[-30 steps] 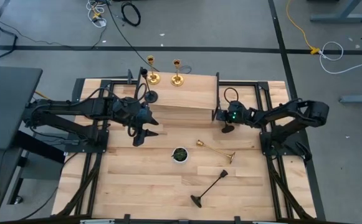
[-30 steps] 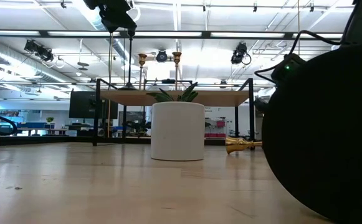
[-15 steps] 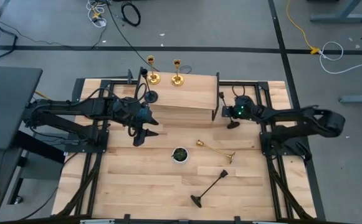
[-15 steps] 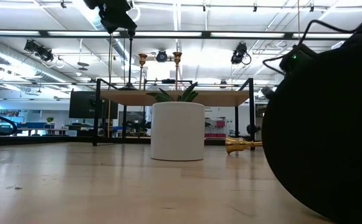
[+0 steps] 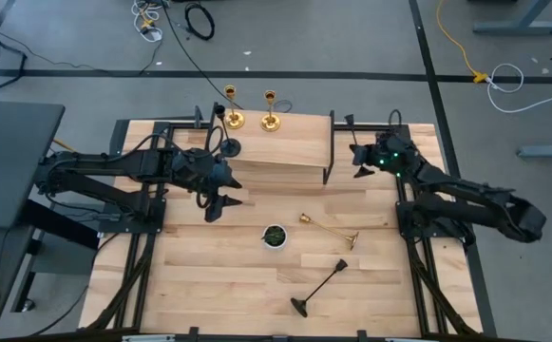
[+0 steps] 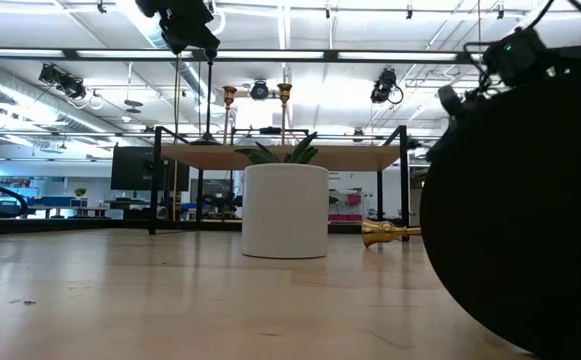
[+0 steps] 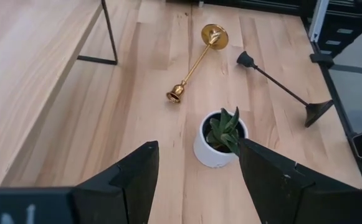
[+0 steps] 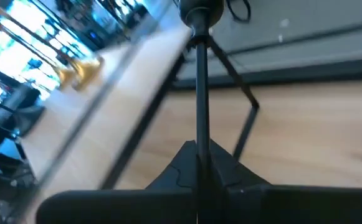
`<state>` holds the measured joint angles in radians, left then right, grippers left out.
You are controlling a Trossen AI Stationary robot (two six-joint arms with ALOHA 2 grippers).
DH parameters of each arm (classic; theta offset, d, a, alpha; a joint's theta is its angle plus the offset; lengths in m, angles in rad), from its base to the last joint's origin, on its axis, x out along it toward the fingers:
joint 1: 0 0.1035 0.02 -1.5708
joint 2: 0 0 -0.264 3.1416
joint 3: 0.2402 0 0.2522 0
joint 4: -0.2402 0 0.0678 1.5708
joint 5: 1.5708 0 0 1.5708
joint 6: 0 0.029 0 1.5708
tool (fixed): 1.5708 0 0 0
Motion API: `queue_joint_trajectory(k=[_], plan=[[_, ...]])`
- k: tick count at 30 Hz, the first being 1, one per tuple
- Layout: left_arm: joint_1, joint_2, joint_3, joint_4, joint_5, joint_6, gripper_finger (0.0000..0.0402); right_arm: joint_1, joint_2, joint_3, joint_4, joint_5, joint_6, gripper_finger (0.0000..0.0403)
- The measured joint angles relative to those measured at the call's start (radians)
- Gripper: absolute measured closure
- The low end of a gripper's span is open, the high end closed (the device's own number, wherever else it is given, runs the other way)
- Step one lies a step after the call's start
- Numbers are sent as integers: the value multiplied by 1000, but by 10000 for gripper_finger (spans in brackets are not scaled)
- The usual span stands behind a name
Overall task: Pick & Place candle stick holders
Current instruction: Put the top black candle holder on the shelf aligned with the other black candle holder
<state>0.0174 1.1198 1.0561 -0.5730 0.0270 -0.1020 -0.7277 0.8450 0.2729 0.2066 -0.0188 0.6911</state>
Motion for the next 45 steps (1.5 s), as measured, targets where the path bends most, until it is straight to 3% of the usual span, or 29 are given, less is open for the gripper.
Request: queue_joint_trajectory(k=[6,18,26,34,40,45], plan=[[0,0,0,28,-13,0,179,-35,-110,0,58,-82,-59,403],[0,0,0,103,-60,0,179,-40,-163,2,507,-439,-39,403],[0,0,0,114,-101,-12,179,-16,-144,5,713,-475,-17,403],[0,0,0,117,-116,-18,179,114,-39,140,740,-484,-181,403],[0,0,0,117,-117,-19,179,205,117,220,746,-461,-285,403],[0,0,0,117,-116,-18,179,272,259,282,864,-498,-371,403]])
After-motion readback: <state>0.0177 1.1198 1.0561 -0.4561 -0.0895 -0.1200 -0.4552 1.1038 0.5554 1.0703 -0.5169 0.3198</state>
